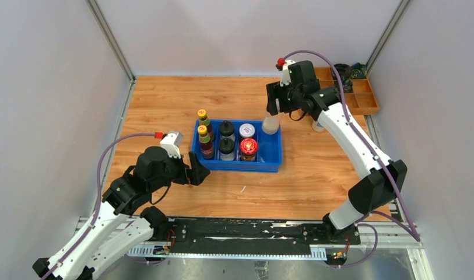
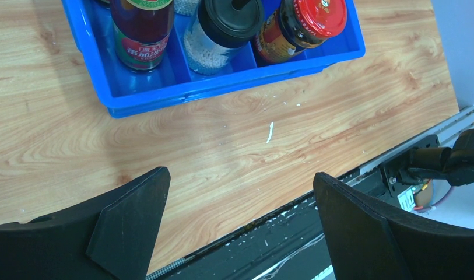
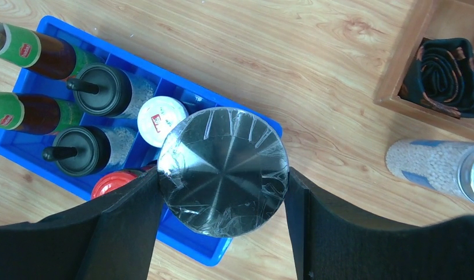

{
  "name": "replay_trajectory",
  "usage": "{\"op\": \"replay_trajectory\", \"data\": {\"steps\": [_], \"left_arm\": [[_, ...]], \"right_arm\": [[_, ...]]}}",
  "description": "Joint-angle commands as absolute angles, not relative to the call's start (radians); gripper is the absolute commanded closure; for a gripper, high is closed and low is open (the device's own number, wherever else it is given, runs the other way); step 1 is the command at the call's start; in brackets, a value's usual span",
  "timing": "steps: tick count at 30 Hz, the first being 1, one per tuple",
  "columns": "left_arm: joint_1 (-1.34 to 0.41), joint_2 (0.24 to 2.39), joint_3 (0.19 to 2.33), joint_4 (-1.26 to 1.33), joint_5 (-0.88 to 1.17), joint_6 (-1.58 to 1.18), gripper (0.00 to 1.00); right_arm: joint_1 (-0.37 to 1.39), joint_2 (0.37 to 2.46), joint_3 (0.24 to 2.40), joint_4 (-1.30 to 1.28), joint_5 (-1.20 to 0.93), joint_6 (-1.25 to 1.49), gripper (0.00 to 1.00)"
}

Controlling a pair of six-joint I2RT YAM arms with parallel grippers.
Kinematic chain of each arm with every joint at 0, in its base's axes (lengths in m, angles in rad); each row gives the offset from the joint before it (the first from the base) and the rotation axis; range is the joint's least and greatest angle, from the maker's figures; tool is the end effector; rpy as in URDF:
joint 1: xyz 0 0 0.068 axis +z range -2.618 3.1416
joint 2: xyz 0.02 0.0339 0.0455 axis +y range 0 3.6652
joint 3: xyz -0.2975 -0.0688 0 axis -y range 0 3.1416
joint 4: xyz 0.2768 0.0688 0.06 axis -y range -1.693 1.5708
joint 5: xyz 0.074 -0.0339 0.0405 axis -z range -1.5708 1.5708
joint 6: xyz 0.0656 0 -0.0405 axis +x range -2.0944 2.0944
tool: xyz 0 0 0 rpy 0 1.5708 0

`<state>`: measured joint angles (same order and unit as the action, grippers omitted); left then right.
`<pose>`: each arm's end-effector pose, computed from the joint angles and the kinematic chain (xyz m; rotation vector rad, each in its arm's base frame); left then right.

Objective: Organize the condiment bottles
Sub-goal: Place the bottle in the storage box.

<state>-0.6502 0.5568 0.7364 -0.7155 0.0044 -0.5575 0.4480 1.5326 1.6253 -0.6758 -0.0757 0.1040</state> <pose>0.1185 -0.0905 0.3079 0.1043 2.1899 -0.7125 0.3539 0.1756 0.4194 -0.4167 2.1391 0.3990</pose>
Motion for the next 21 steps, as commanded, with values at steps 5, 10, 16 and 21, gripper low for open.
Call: {"op": "replay_trajectory", "data": {"steps": [5, 10, 16, 21], "left_arm": [[-0.657, 0.549, 0.736, -0.72, 0.008, -0.559, 0.0], [-0.657, 0.546, 0.736, -0.721, 0.01, -0.556, 0.0], [-0.657, 0.538, 0.732, -0.719, 0.013, -0.557, 0.0], [-0.657, 0.526, 0.729, -0.72, 0.017, -0.559, 0.0]], "right_arm": [[0.485, 1.571, 1.606, -0.565, -0.081, 0.097, 0.44], [0.519, 1.572, 1.56, -0.527, -0.024, 0.077, 0.44], [0.57, 1.572, 1.532, -0.519, 0.097, 0.035, 0.44], [0.576, 1.572, 1.501, -0.493, 0.118, 0.037, 0.44]]}}
